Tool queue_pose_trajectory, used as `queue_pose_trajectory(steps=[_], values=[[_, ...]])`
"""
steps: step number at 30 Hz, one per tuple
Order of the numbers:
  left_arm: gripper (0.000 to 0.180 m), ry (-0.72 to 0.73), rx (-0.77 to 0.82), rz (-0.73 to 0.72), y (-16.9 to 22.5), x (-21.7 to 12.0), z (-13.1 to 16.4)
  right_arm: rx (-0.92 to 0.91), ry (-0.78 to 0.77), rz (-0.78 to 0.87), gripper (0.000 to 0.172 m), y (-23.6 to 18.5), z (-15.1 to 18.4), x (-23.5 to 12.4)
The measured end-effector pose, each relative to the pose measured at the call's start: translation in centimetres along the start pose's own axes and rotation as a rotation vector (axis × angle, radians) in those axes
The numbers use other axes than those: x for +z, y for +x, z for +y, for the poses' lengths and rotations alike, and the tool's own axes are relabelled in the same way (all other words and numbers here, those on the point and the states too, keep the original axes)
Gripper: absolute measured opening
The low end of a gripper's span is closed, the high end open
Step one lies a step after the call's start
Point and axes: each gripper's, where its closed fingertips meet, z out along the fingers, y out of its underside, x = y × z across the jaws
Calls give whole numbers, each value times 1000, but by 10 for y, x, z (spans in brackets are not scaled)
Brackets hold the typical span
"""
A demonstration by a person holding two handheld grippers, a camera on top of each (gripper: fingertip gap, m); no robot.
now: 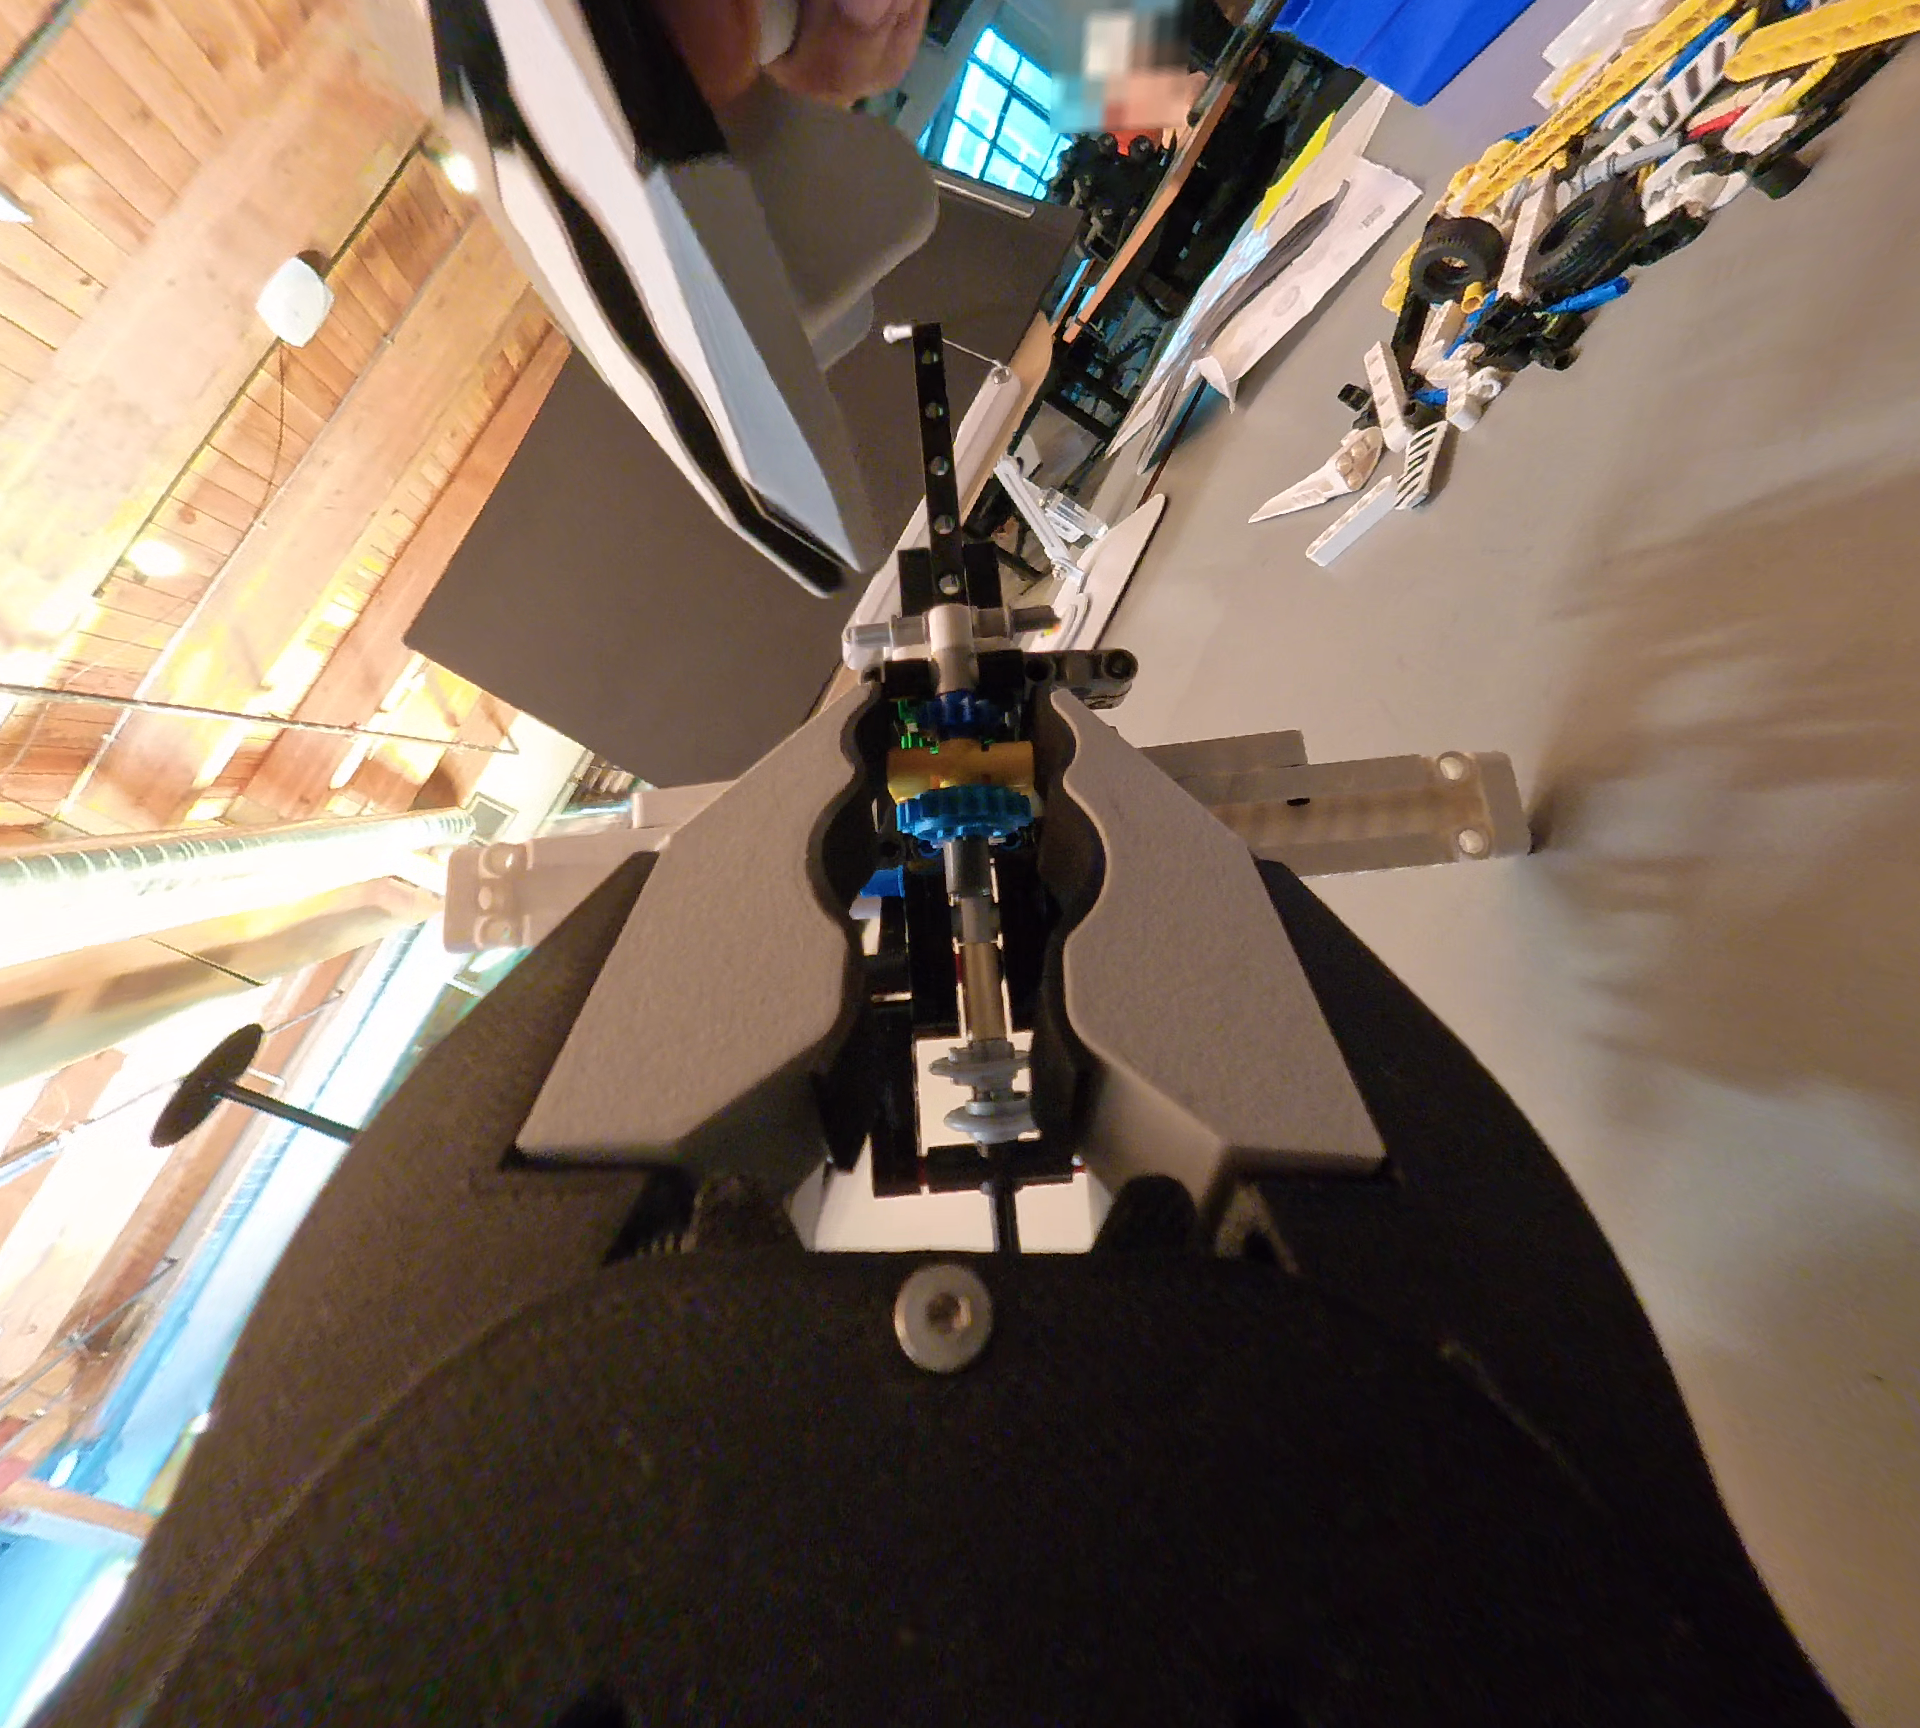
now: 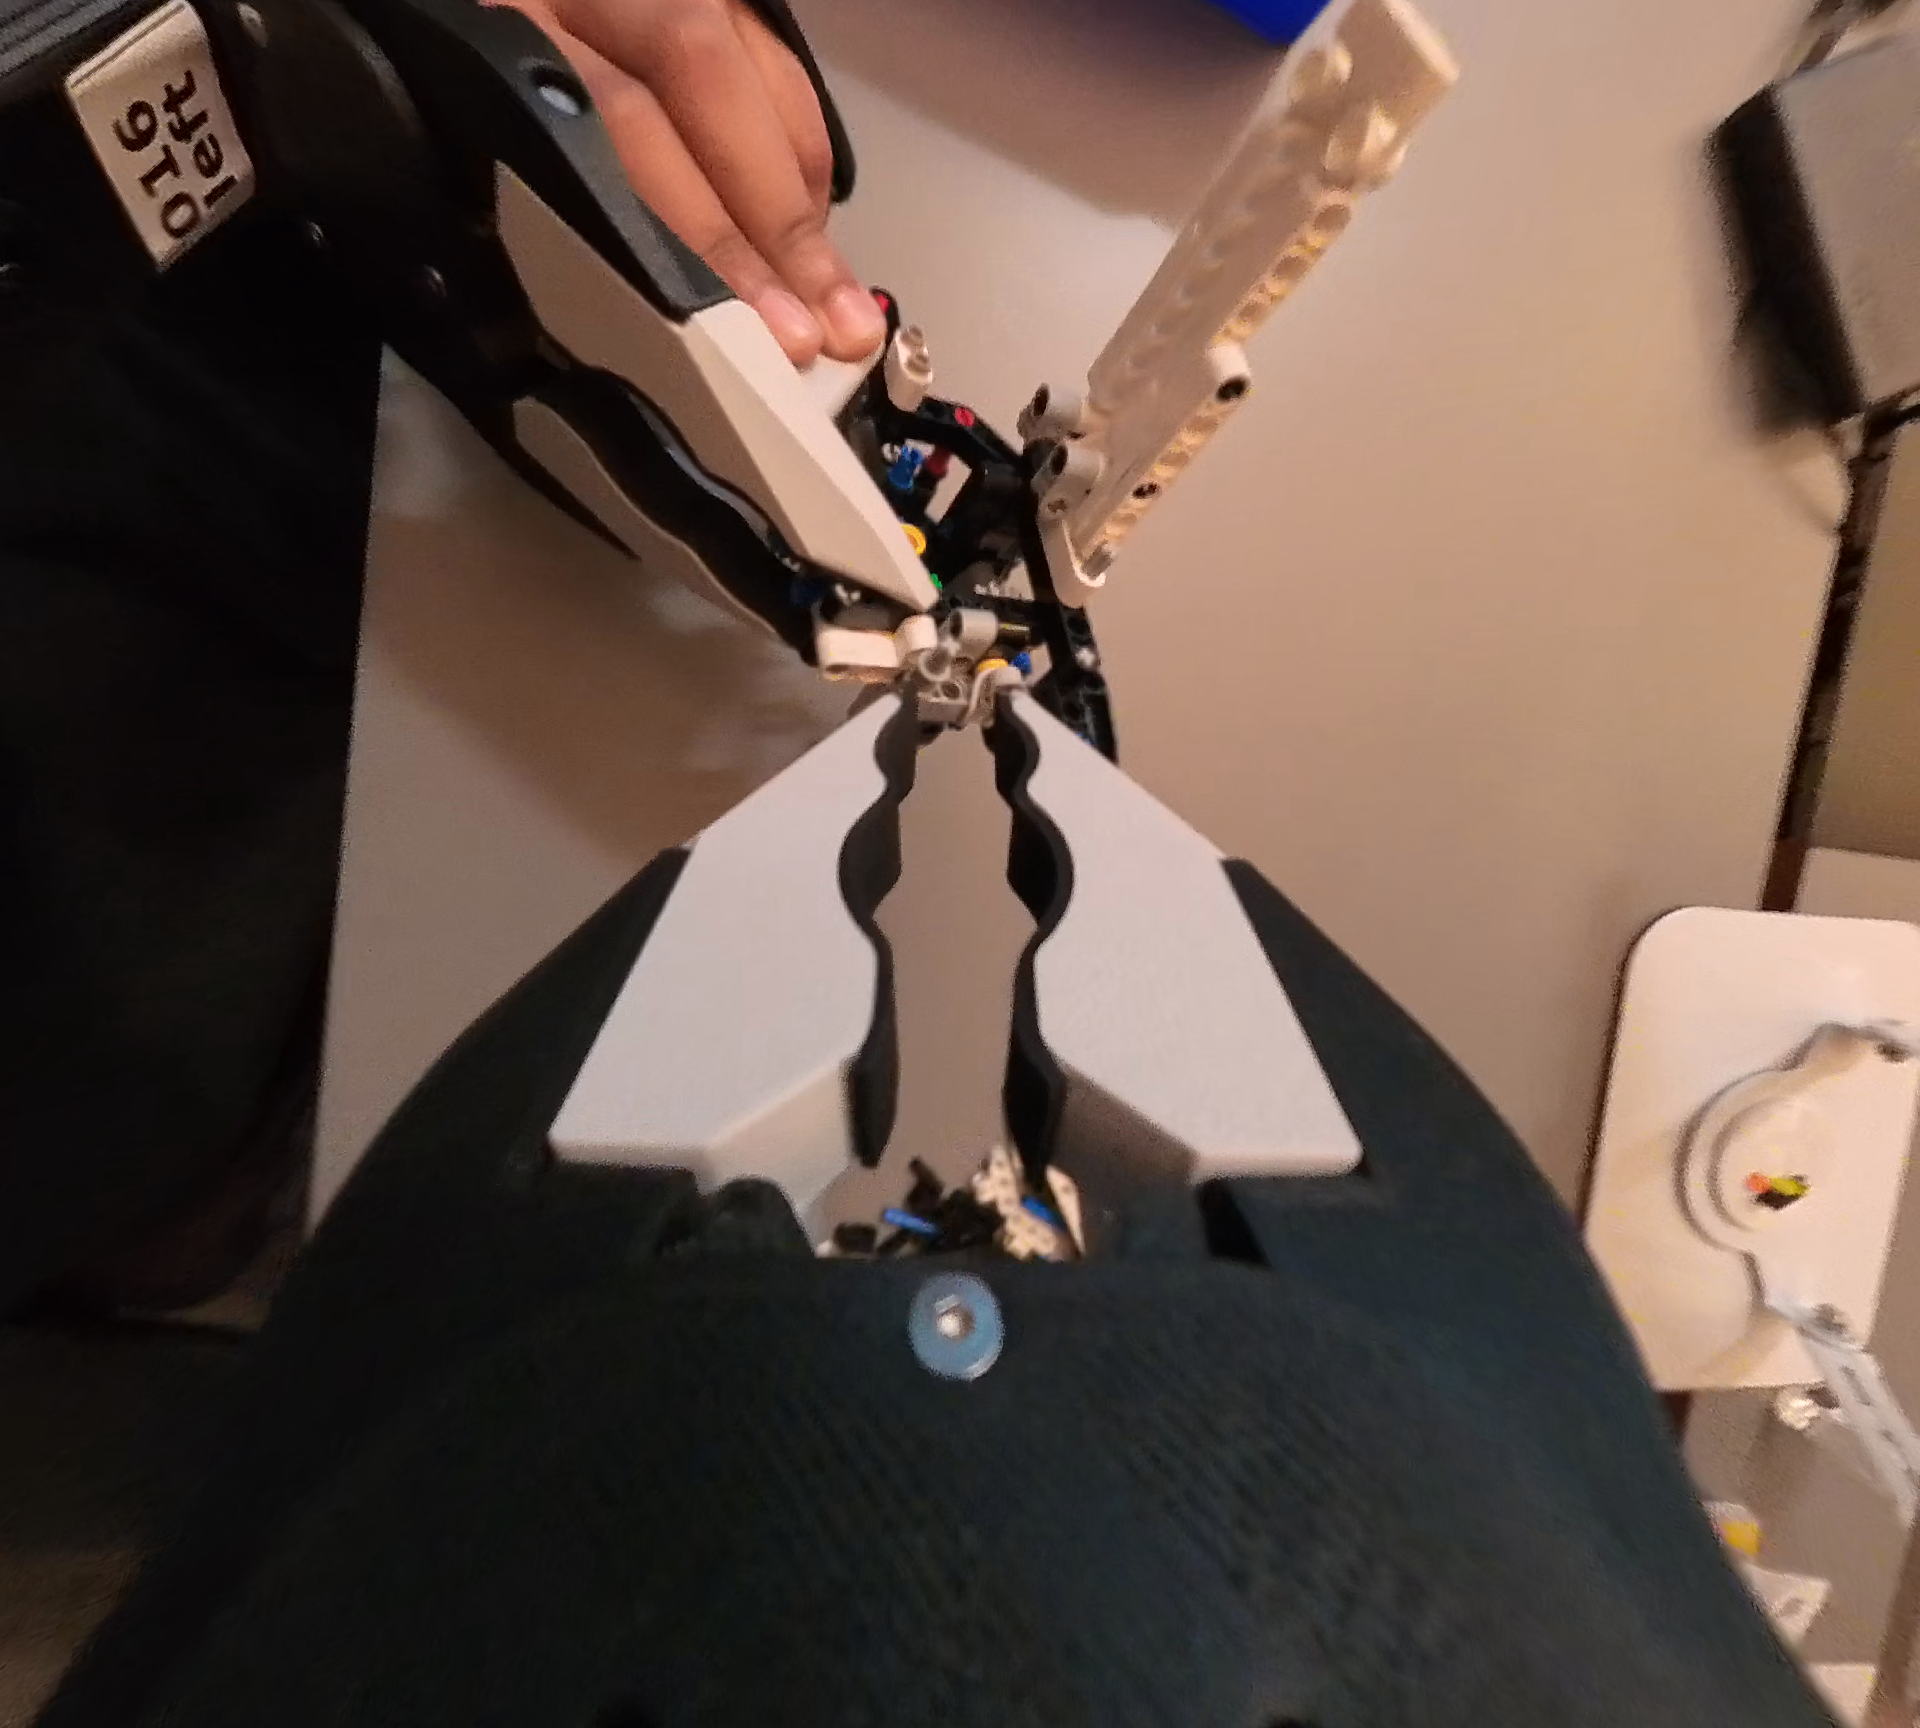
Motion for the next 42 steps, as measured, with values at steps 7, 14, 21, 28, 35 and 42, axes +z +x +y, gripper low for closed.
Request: queue_pose_trajectory(steps=[7,14,21,28,35,42], values=[[23,24,-216,40,-10,-1,5,-110,211,171,18,-3,-9,-12],[24,25,-434,170,-6,1,15,-71,238,209,30,-11,12,-8],[25,18,-477,226,1,3,16,-33,424,429,28,-8,7,-17],[25,16,-511,223,-2,3,19,176,1027,499,6,18,10,-51],[24,116,-696,236,-17,-1,12,322,1173,470,14,27,35,-65],[24,242,-946,273,-37,-8,10,387,1272,328,22,19,27,-67]])
